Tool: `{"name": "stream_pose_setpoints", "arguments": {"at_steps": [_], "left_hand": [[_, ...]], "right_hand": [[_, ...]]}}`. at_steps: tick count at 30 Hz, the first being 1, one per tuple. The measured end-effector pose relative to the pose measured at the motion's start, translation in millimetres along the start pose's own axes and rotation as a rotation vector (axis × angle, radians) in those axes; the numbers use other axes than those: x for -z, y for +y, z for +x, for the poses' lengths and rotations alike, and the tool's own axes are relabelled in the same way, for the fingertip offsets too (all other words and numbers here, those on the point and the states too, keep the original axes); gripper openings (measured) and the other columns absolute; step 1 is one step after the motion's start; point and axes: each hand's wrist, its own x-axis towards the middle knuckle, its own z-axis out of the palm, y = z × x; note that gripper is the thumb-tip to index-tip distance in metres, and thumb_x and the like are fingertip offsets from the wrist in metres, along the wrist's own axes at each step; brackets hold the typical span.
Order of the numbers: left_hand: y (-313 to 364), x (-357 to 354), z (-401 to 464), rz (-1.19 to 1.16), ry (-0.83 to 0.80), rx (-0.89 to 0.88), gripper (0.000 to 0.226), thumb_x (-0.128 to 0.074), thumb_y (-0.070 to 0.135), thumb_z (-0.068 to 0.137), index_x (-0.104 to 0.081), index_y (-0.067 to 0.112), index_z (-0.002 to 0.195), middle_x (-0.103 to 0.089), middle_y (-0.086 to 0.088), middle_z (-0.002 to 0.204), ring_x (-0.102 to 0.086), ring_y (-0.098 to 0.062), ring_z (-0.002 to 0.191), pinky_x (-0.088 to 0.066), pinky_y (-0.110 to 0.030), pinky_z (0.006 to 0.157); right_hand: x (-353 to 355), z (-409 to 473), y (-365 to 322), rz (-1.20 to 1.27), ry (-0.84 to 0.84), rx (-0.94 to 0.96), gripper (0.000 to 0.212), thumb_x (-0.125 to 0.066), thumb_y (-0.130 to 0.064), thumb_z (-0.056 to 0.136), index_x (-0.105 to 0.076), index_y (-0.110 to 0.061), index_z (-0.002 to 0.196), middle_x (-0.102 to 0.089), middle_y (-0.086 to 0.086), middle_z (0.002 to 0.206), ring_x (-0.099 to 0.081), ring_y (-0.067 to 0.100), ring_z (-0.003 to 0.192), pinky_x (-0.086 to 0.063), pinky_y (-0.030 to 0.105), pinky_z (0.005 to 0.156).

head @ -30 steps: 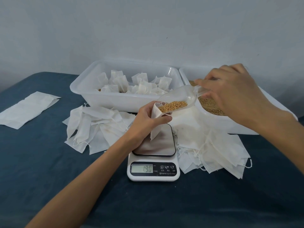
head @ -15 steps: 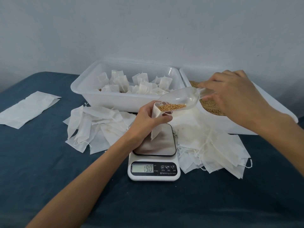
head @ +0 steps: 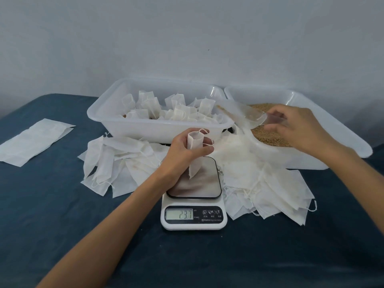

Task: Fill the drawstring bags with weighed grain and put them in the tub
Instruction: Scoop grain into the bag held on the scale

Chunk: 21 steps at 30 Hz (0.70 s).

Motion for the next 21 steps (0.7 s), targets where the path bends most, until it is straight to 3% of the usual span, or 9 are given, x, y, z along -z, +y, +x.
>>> {"name": "stream_pose_setpoints", "arguments": {"at_steps": [3, 5, 8, 10, 14, 17, 19, 21], "left_hand": [[0.5, -0.3, -0.8, 0.01, -0.001, 0.003, 0.04, -0.078, 0.0, 0.089, -0.065, 0.008, 0.125, -0.075, -0.007, 0.102, -0.07, -0.015, 0.092, -0.055, -0.026, 0.085], [0.5, -0.7, -1.3, 0.016, -0.005, 0.007, 0.04, -0.078, 0.001, 0.089, -0.065, 0.009, 0.125, -0.075, -0.006, 0.101, -0.07, -0.016, 0.093, -0.053, -0.031, 0.089], [-1.3, -1.5, -0.7, 0.024, -0.012, 0.001, 0.038, -0.078, 0.001, 0.089, -0.066, 0.01, 0.123, -0.075, -0.004, 0.099, -0.07, -0.016, 0.095, -0.053, -0.036, 0.091], [-4.4, -0.4, 0.6, 0.028, -0.02, -0.013, 0.037, -0.079, 0.001, 0.088, -0.066, 0.011, 0.122, -0.074, -0.003, 0.098, -0.07, -0.018, 0.097, -0.053, -0.036, 0.091], [-10.3, 2.3, 4.2, 0.027, -0.032, -0.04, 0.037, -0.079, 0.001, 0.088, -0.068, 0.013, 0.121, -0.075, -0.005, 0.1, -0.071, -0.031, 0.108, -0.055, -0.034, 0.09], [-12.8, 3.6, 5.5, 0.052, -0.031, -0.059, 0.035, -0.078, 0.002, 0.09, -0.068, 0.015, 0.121, -0.076, -0.009, 0.105, -0.072, -0.026, 0.103, -0.056, -0.031, 0.088], [-13.1, 3.0, 5.2, 0.07, -0.016, -0.055, 0.031, -0.075, 0.002, 0.092, -0.068, 0.012, 0.121, -0.077, -0.01, 0.107, -0.072, -0.019, 0.098, -0.056, -0.03, 0.086], [-12.7, 0.7, 5.3, 0.093, 0.013, -0.055, 0.017, -0.068, 0.002, 0.097, -0.07, 0.003, 0.114, -0.076, -0.005, 0.109, -0.071, -0.015, 0.093, -0.055, -0.025, 0.083]], "right_hand": [[-0.9, 10.0, 32.7, -0.087, 0.041, -0.158, 0.031, -0.077, -0.022, 0.089, -0.066, -0.012, 0.116, -0.063, -0.004, 0.106, -0.056, 0.016, 0.099, -0.04, 0.029, 0.086], [-3.0, 16.5, 53.1, -0.166, 0.03, -0.27, 0.029, -0.077, -0.022, 0.089, -0.065, -0.009, 0.112, -0.067, 0.006, 0.108, -0.058, 0.023, 0.095, -0.042, 0.033, 0.083], [-7.7, 24.9, 72.8, -0.287, -0.087, -0.427, 0.026, -0.076, -0.023, 0.09, -0.069, -0.002, 0.103, -0.071, 0.016, 0.102, -0.064, 0.032, 0.088, -0.051, 0.039, 0.079], [-12.0, 29.0, 76.4, -0.38, -0.206, -0.484, 0.024, -0.075, -0.023, 0.09, -0.07, -0.001, 0.098, -0.071, 0.016, 0.096, -0.063, 0.029, 0.08, -0.051, 0.037, 0.07], [-21.9, 35.4, 74.9, -0.508, -0.337, -0.492, 0.024, -0.074, -0.026, 0.089, -0.067, -0.003, 0.091, -0.063, 0.008, 0.084, -0.056, 0.023, 0.075, -0.039, 0.03, 0.063], [-25.5, 36.8, 73.3, -0.545, -0.347, -0.492, 0.017, -0.072, -0.021, 0.088, -0.066, -0.006, 0.083, -0.067, 0.011, 0.09, -0.057, 0.023, 0.074, -0.043, 0.03, 0.062], [-23.8, 35.1, 69.0, -0.568, -0.301, -0.477, 0.019, -0.071, -0.017, 0.086, -0.059, -0.01, 0.073, -0.064, 0.009, 0.085, -0.054, 0.023, 0.071, -0.041, 0.03, 0.06], [-23.8, 30.4, 58.3, -0.559, -0.107, -0.364, 0.016, -0.066, -0.015, 0.09, -0.058, -0.011, 0.077, -0.06, 0.005, 0.082, -0.056, 0.026, 0.075, -0.044, 0.033, 0.064]]}}
